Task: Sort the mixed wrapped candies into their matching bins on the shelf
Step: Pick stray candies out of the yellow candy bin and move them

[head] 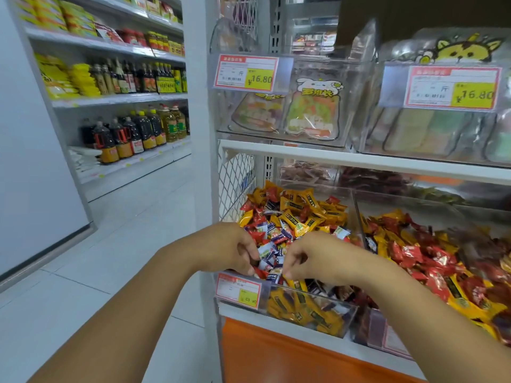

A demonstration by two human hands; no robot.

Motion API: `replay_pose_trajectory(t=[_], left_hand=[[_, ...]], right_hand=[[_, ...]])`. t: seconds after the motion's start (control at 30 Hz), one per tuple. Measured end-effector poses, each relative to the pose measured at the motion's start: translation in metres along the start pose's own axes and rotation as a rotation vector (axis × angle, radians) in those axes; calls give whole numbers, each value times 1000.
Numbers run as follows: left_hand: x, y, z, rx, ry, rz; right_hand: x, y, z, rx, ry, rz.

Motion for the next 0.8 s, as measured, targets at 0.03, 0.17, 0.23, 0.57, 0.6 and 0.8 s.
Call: replay_pose_trajectory(t=[0.03, 0.17, 0.23, 0.57, 0.6, 0.8], left_hand=[[0, -2, 0, 9, 10, 22], [-1, -18, 2, 113, 50, 208], [-3, -23, 7, 168, 79, 284], [-35, 1, 7, 388, 42, 260], [-35, -4, 2, 423, 29, 278], [-36, -11, -7, 390, 12, 293]], right_hand=[[-1, -6, 3, -8, 10, 37], [5, -38, 14, -31, 55, 264], [9, -58, 25, -99, 104, 446], [-25, -78, 47, -31, 206, 453], [-34, -76, 54, 41, 238, 384], [-56, -56, 54, 146, 203, 202]])
Point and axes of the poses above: each hand's wrist, its own x-axis away from the middle knuckle, its own y-axis out of the palm, z = x × y, the point moved 10 cm from there along -x, towards the middle knuckle, and after that the axes turned 5 degrees about x, right-handed, at the moved point
